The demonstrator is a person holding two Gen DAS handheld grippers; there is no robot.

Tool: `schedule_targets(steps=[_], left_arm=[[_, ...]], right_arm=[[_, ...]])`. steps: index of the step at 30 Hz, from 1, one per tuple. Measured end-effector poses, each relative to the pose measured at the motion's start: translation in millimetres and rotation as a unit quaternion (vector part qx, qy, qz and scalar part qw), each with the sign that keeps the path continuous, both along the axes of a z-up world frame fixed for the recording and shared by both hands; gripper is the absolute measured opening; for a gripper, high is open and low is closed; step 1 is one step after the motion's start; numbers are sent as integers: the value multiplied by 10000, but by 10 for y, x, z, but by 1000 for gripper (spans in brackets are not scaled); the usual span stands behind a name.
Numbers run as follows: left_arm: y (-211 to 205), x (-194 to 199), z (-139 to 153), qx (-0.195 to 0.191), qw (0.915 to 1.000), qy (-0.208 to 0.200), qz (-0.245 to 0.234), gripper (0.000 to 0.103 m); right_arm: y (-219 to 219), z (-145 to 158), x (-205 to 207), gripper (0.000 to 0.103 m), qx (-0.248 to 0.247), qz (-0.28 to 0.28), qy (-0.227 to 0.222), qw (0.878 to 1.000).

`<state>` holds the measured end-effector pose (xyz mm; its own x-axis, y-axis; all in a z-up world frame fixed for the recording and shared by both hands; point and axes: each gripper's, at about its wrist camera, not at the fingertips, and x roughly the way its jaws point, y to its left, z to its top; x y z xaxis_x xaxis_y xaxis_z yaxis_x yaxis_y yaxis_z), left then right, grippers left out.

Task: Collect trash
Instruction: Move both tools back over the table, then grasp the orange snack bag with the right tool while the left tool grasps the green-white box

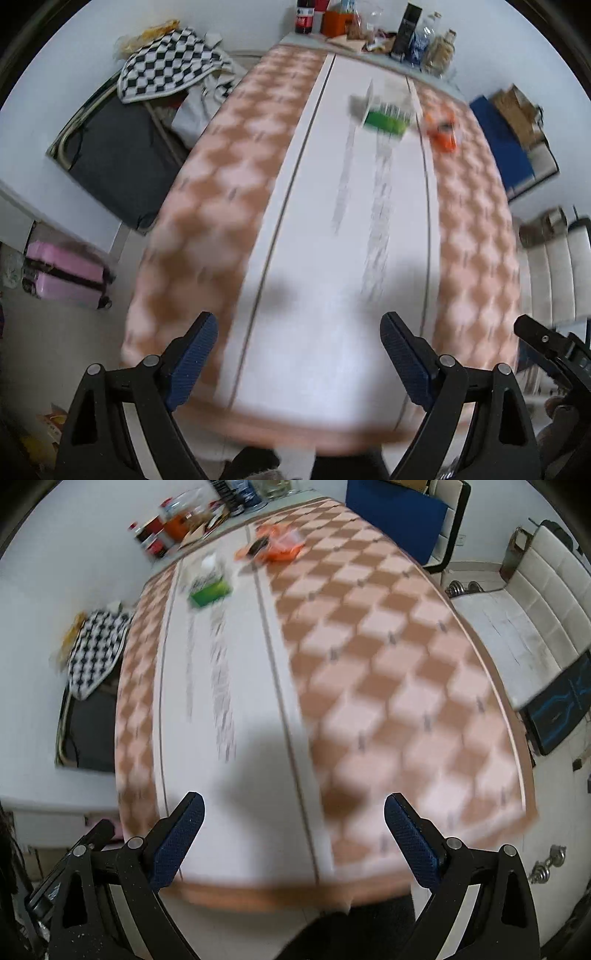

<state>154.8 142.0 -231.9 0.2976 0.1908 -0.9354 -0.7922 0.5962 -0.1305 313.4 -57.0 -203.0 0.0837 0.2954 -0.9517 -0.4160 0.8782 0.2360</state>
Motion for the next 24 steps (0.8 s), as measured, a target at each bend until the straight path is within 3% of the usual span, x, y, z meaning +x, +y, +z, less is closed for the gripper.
schedule_targets(steps=[5,8,11,16,21,24], left_arm=[[608,1133,92,-250,9996,-57,78,90],[1070,1925,-26,-629,9980,11,-26,90],[1353,2450,-175,-829,9962,154,-206,90],[1644,3132,-442,-1122,9913,338,-593,90],[1738,3513,-694,-882,9875,931,-914,90],[1798,3563,-871,-946,9844,1203,-868,90]], right_arm=[[698,-222,1556,99,133,-194,287,9993],[1113,-363,2397,99,216,-300,492,9981],[1522,-508,3075,99,248,-315,618,9973],[2042,-838,3819,99,288,-301,967,9944],[2362,-1187,4102,99,244,-184,1228,9920],[2455,-1374,4080,97,245,-139,1392,9899]])
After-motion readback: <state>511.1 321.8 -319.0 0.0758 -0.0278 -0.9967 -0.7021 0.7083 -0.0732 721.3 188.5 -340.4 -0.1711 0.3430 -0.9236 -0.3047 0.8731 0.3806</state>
